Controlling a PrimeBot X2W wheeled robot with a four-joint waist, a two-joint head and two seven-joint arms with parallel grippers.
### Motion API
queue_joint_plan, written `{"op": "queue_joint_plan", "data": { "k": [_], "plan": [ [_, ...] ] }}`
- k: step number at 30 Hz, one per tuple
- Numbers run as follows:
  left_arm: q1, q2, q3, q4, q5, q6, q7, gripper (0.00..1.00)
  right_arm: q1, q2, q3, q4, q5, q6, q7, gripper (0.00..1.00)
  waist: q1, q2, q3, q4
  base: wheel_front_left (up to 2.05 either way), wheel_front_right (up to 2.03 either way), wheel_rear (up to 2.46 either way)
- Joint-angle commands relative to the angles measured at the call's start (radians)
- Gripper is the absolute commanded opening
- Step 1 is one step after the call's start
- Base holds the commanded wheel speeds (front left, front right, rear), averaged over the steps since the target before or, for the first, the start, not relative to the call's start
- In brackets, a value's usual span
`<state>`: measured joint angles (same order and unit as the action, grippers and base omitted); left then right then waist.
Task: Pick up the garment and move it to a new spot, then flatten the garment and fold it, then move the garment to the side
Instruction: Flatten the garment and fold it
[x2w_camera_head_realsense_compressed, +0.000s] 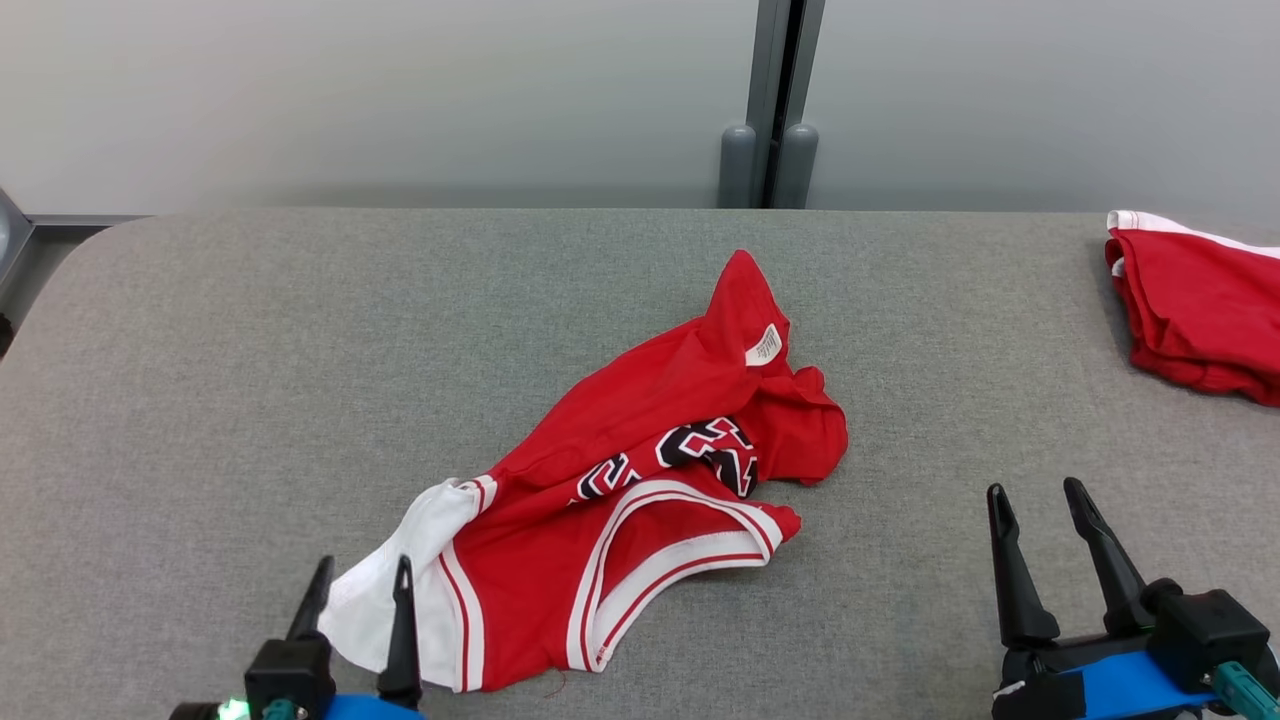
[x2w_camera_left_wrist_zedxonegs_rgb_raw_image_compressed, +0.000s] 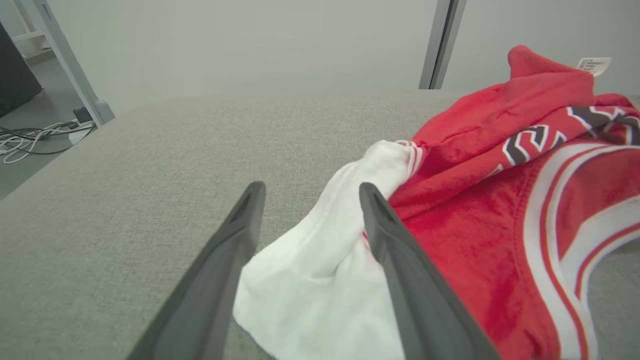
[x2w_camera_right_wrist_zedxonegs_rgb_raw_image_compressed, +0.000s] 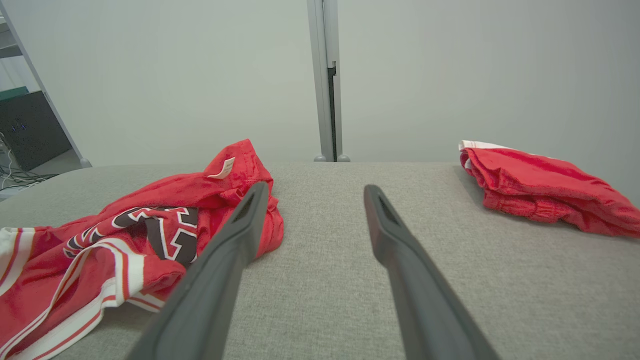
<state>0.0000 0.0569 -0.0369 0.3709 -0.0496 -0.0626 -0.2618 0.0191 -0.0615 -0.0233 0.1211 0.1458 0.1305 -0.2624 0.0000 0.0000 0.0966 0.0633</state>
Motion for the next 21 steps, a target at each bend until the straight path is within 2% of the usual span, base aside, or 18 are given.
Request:
{"op": "queue_joint_plan", "data": {
  "k": [1, 10, 21],
  "plan": [
    [0.012, 0.005, -0.008, 0.023, 0.007, -0.009, -0.004, 1.0, 0.006, 0.004, 0.0, 0.004, -0.002, 0.001, -0.003, 1.0, 0.0, 0.0, 0.0, 0.0, 0.0, 0.0, 0.0],
    [-0.002, 0.001, -0.078, 0.157, 0.006, -0.033, -0.004, 1.0, 0.003, 0.002, -0.004, 0.021, 0.002, 0.001, -0.003, 1.0, 0.0, 0.0, 0.002, -0.003, 0.0, 0.0, 0.0],
    [-0.056, -0.005, -0.165, 0.309, -0.019, -0.036, 0.002, 1.0, -0.013, 0.002, 0.0, 0.036, 0.002, 0.001, -0.003, 1.0, 0.0, 0.0, 0.018, -0.017, 0.0, 0.0, 0.0]
  ]
}}
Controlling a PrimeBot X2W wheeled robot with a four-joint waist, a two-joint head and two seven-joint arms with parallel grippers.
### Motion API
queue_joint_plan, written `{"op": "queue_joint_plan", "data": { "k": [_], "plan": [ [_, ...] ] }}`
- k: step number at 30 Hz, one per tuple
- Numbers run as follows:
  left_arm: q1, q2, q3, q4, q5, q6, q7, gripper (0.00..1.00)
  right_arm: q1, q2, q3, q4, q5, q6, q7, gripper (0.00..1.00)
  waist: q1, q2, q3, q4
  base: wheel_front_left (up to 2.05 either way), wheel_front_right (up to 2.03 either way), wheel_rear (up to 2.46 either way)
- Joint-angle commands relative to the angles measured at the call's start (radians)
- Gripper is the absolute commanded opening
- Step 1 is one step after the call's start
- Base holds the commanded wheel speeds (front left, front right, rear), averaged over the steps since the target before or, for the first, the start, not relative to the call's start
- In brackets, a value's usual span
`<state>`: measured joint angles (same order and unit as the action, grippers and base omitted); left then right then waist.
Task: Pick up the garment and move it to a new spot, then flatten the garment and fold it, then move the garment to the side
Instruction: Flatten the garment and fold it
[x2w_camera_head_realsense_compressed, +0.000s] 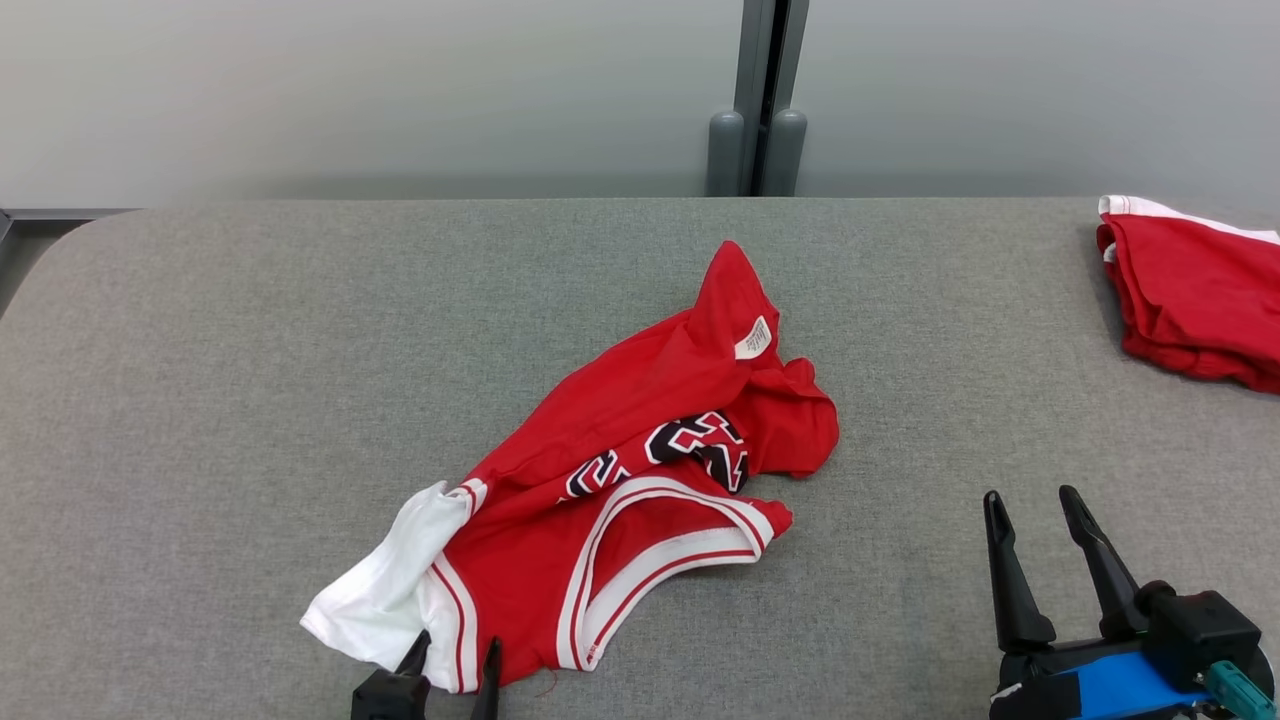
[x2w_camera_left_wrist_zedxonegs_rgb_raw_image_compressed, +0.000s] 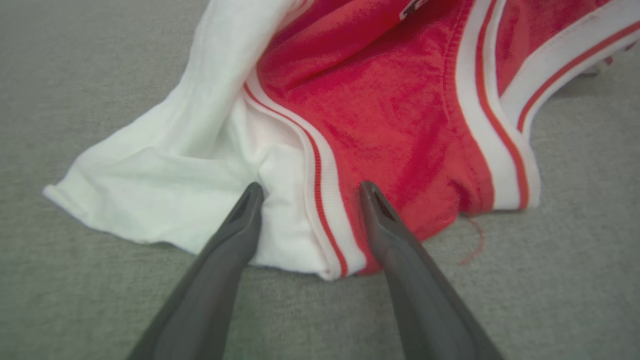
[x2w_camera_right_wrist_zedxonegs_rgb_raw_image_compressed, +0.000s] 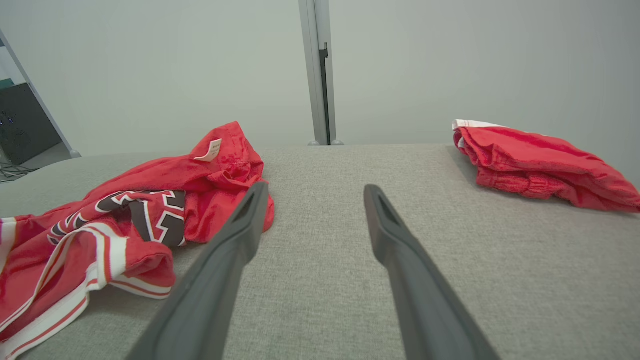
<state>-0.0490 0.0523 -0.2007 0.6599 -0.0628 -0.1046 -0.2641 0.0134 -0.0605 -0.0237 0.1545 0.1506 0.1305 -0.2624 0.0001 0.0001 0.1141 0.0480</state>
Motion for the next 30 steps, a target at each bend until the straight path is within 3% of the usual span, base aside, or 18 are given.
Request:
{"op": "queue_joint_plan", "data": {
  "k": [1, 4, 5, 6, 7, 13, 21, 30],
  "plan": [
    [-0.01, 0.0, -0.006, 0.046, -0.007, 0.008, 0.019, 1.0, -0.008, 0.001, 0.001, 0.003, -0.003, 0.001, -0.003, 1.0, -0.0001, -0.0001, 0.001, -0.003, 0.0, 0.0, 0.0],
    [-0.031, -0.002, -0.027, 0.097, -0.018, 0.002, 0.028, 1.0, -0.011, 0.002, 0.001, 0.005, -0.003, 0.001, -0.003, 1.0, -0.0001, -0.0001, 0.003, -0.005, 0.0, 0.0, 0.0],
    [-0.038, -0.002, -0.034, 0.112, -0.023, -0.001, 0.035, 0.88, -0.012, 0.002, 0.0, 0.006, -0.002, 0.001, -0.003, 1.0, -0.0001, -0.0001, 0.004, -0.005, 0.0, 0.0, 0.0],
    [-0.045, -0.002, -0.041, 0.121, -0.026, -0.002, 0.033, 0.36, -0.012, 0.002, 0.0, 0.006, -0.002, 0.001, -0.003, 1.0, -0.0001, -0.0001, 0.005, -0.005, 0.0, 0.0, 0.0],
    [-0.05, -0.003, -0.049, 0.129, -0.03, -0.003, 0.032, 0.0, -0.013, 0.003, 0.0, 0.007, -0.002, 0.001, -0.003, 1.0, -0.0001, -0.0001, 0.005, -0.005, 0.0, 0.0, 0.0],
    [-0.126, 0.017, -0.039, 0.11, -0.049, 0.009, 0.01, 0.0, -0.015, 0.001, -0.005, 0.003, -0.001, 0.001, -0.003, 1.0, -0.0001, -0.0001, 0.01, -0.001, 0.0, 0.0, 0.0],
    [-0.275, 0.168, 0.05, 0.036, -0.066, 0.033, 0.001, 0.0, -0.032, -0.011, -0.009, 0.007, 0.009, 0.001, -0.003, 1.0, -0.0001, -0.0001, 0.035, -0.025, 0.0, 0.0, 0.0],
    [-0.471, 0.318, 0.105, 0.054, -0.081, 0.019, 0.067, 0.0, -0.063, -0.022, -0.026, 0.012, 0.009, 0.001, -0.003, 1.0, -0.0001, -0.0001, 0.101, -0.088, 0.0, 0.0, 0.0]
  ]
}}
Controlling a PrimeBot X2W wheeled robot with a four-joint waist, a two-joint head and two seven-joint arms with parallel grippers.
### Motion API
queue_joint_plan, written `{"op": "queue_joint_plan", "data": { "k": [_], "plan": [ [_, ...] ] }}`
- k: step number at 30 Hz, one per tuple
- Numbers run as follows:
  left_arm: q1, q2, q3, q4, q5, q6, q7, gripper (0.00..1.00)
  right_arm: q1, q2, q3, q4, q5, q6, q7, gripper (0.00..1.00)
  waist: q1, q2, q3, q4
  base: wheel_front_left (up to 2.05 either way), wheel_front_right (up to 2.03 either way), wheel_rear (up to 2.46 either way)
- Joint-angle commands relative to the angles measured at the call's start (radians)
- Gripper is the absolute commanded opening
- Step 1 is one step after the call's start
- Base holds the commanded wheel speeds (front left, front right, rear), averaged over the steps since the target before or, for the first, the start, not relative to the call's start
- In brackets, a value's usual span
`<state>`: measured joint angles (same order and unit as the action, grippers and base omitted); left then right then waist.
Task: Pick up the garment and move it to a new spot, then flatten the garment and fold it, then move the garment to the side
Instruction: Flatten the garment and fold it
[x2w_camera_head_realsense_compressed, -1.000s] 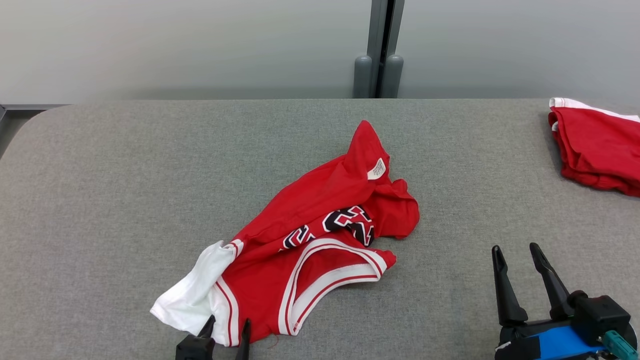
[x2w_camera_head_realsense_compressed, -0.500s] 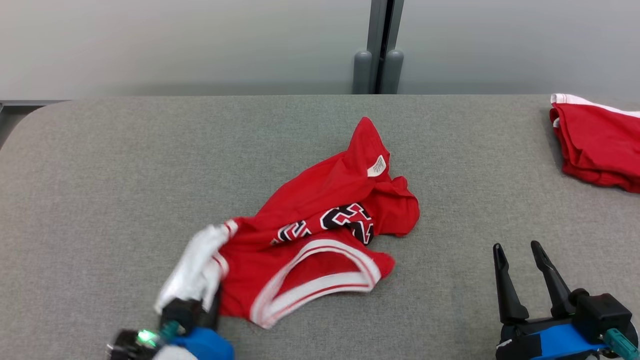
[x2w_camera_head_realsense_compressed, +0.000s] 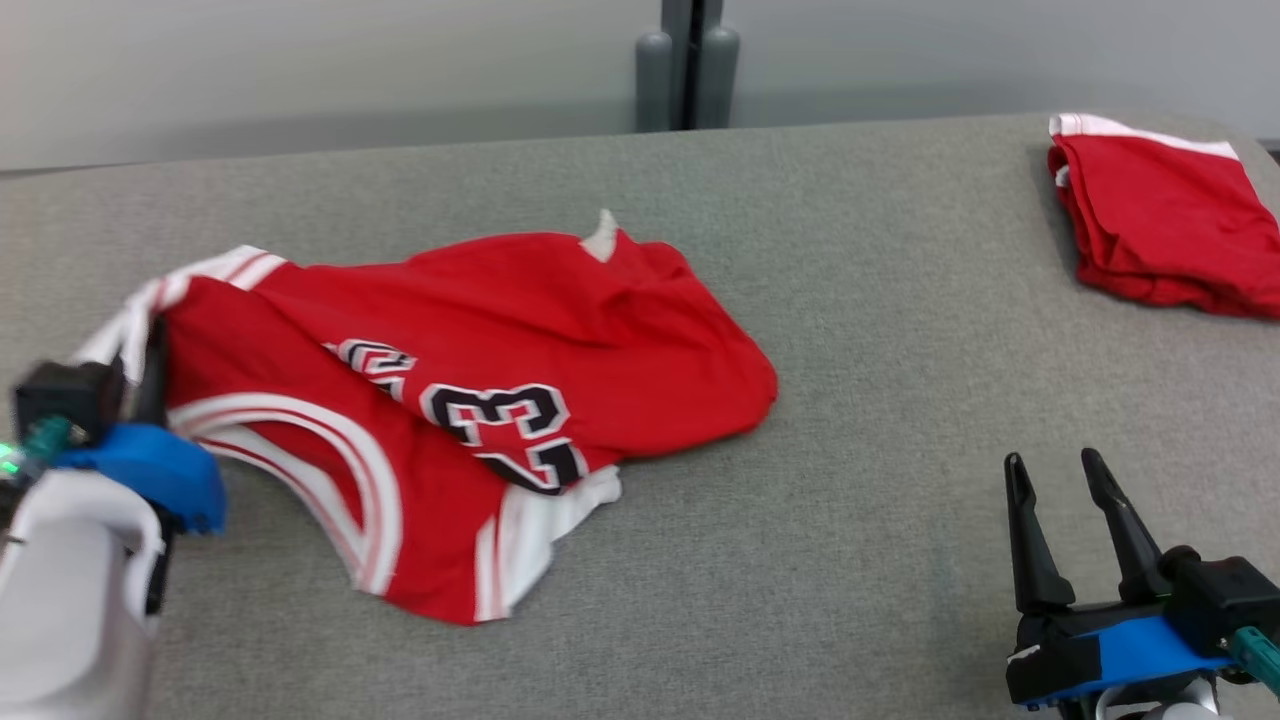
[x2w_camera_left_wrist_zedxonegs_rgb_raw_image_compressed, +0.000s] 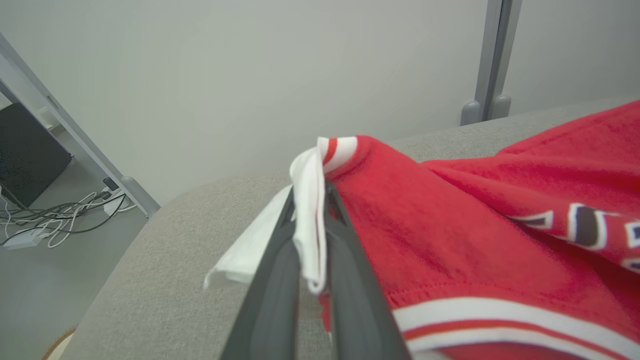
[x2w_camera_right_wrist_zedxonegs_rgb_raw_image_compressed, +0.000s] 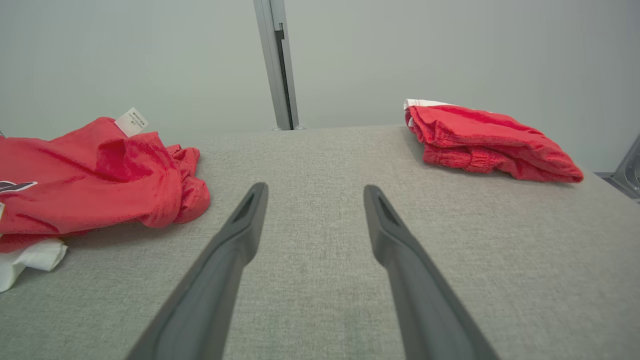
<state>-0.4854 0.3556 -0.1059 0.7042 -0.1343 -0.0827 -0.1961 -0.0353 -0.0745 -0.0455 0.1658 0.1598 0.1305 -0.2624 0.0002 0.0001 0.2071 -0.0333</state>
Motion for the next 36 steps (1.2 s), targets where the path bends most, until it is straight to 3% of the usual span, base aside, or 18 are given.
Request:
{"op": "queue_joint_plan", "data": {
  "k": [1, 10, 11, 12, 13, 22, 36],
  "plan": [
    [-0.058, 0.029, 0.017, 0.023, -0.012, -0.004, -0.002, 0.0, -0.019, -0.009, -0.007, 0.002, 0.001, 0.001, -0.003, 1.0, -0.0002, -0.0001, 0.017, -0.013, 0.0, 0.0, 0.0],
    [-0.2, 0.073, 0.014, 0.117, 0.008, 0.027, -0.014, 0.0, -0.049, -0.015, -0.011, 0.011, 0.002, 0.001, -0.003, 1.0, -0.0002, -0.0001, 0.068, -0.043, 0.0, 0.0, 0.0],
    [-0.209, 0.076, 0.013, 0.141, 0.006, 0.025, -0.014, 0.38, -0.052, -0.015, -0.009, 0.013, 0.001, 0.001, -0.003, 1.0, -0.0002, -0.0001, 0.072, -0.047, 0.0, 0.0, 0.0],
    [-0.22, 0.075, 0.009, 0.159, 0.007, 0.022, -0.017, 0.53, -0.056, -0.015, -0.009, 0.016, 0.001, 0.001, -0.003, 1.0, -0.0002, -0.0001, 0.074, -0.048, 0.0, 0.0, 0.0],
    [-0.229, 0.07, 0.006, 0.171, 0.009, 0.028, -0.022, 1.0, -0.06, -0.016, -0.009, 0.018, 0.002, 0.001, -0.003, 1.0, -0.0002, -0.0001, 0.075, -0.049, 0.0, 0.0, 0.0],
    [-0.181, 0.027, 0.007, 0.207, -0.017, 0.032, -0.065, 1.0, -0.044, -0.009, -0.012, 0.035, -0.002, 0.001, -0.003, 1.0, -0.0002, -0.0001, 0.037, -0.026, 0.0, 0.0, 0.0],
    [0.127, -0.095, 0.002, -0.212, -0.022, 0.019, -0.069, 1.0, -0.003, 0.003, 0.0, 0.053, 0.001, 0.001, -0.003, 1.0, -0.0002, -0.0001, -0.049, 0.034, 0.0, 0.0, 0.0]
  ]
}}
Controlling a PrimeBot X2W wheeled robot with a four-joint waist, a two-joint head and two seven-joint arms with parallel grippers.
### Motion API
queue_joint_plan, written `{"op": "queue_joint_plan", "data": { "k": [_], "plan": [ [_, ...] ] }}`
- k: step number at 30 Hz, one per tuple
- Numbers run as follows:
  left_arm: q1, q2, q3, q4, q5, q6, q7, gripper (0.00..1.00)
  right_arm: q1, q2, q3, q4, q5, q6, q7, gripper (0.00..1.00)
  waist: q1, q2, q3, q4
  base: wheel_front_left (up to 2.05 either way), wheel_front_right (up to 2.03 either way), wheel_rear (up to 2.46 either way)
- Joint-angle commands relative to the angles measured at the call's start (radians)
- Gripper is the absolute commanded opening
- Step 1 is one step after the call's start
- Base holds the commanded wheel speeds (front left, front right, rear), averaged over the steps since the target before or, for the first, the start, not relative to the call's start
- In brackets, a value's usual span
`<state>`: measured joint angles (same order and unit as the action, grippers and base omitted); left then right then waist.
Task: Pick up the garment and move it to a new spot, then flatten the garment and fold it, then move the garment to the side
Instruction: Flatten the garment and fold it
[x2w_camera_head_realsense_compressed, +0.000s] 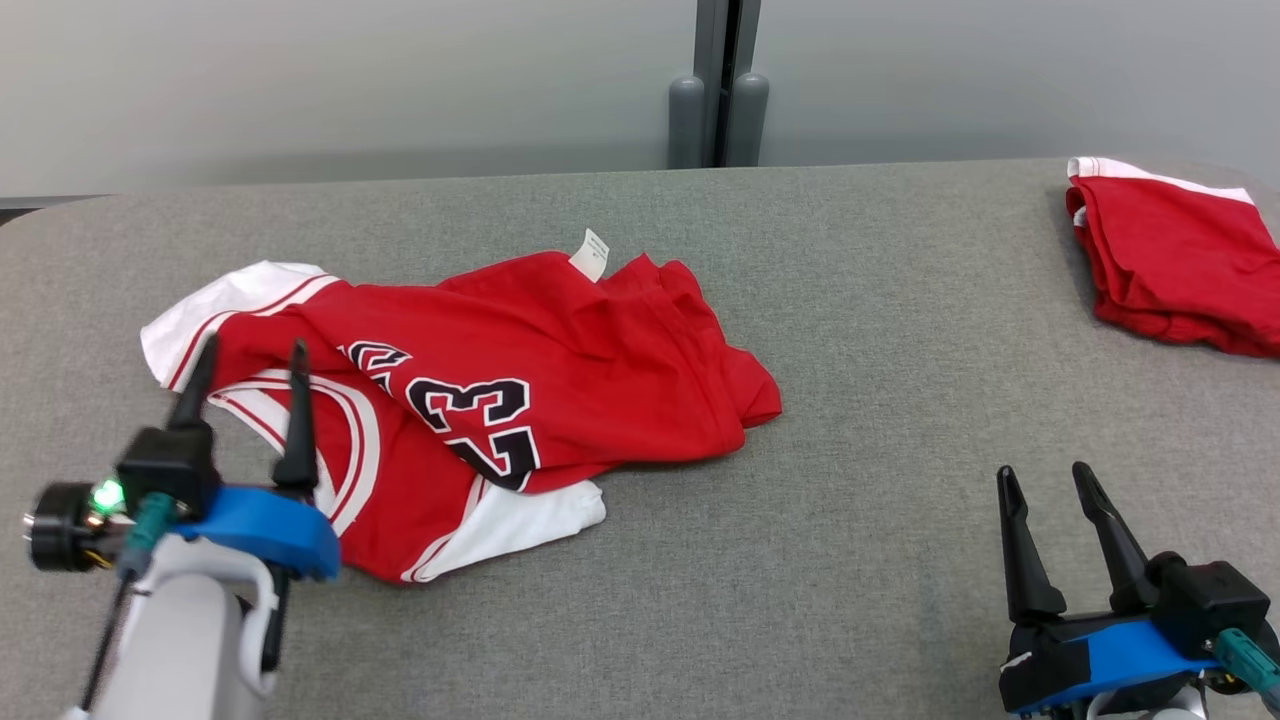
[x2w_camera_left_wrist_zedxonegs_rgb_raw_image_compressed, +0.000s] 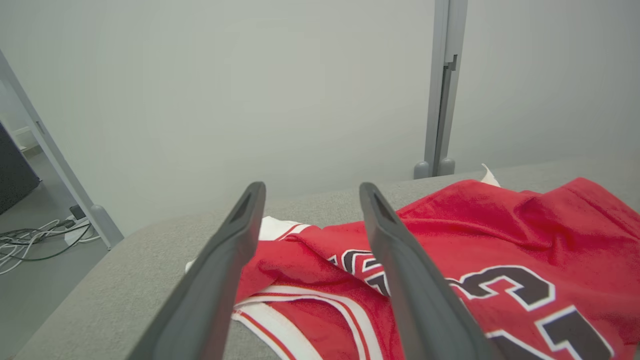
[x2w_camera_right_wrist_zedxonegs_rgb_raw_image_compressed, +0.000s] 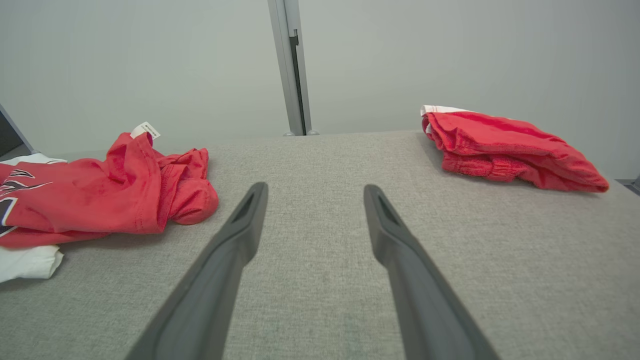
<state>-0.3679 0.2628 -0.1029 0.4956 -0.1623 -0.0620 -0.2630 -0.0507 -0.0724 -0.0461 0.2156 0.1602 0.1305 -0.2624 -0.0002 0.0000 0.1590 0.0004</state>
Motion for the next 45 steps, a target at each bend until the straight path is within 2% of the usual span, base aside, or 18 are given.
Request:
{"op": "queue_joint_plan", "data": {
  "k": [1, 9, 24, 32, 38, 45],
  "plan": [
    [0.027, -0.011, -0.012, -0.012, 0.008, -0.007, -0.002, 1.0, 0.013, 0.001, 0.001, 0.004, 0.001, 0.001, -0.003, 1.0, 0.0002, 0.0, -0.002, 0.002, 0.0, 0.0, 0.0],
    [0.1, -0.073, -0.144, -0.038, 0.051, -0.041, -0.002, 1.0, 0.011, 0.004, 0.0, 0.002, 0.005, 0.001, -0.003, 1.0, 0.0002, 0.0, 0.0, 0.008, 0.0, 0.0, 0.0],
    [0.103, -0.11, -0.342, 0.101, 0.061, -0.067, 0.014, 1.0, -0.006, 0.013, 0.007, 0.004, 0.017, 0.001, -0.003, 1.0, 0.0002, 0.0, 0.02, -0.046, 0.0, 0.0, 0.0],
    [0.049, -0.119, -0.392, 0.187, 0.064, -0.068, 0.017, 1.0, -0.023, 0.014, 0.005, -0.001, 0.018, 0.001, -0.003, 1.0, 0.0002, 0.0, 0.041, -0.078, 0.0, 0.0, 0.0],
    [-0.003, -0.105, -0.404, 0.256, 0.087, -0.044, 0.009, 1.0, -0.027, 0.013, 0.002, -0.003, 0.017, 0.001, -0.003, 1.0, 0.0002, 0.0, 0.056, -0.092, 0.0, 0.0, 0.0],
    [-0.042, -0.11, -0.403, 0.355, 0.075, -0.041, 0.011, 0.98, -0.03, 0.015, 0.008, 0.003, 0.017, 0.001, -0.003, 1.0, 0.0002, 0.0, 0.058, -0.099, 0.0, 0.0, 0.0]
  ]
}}
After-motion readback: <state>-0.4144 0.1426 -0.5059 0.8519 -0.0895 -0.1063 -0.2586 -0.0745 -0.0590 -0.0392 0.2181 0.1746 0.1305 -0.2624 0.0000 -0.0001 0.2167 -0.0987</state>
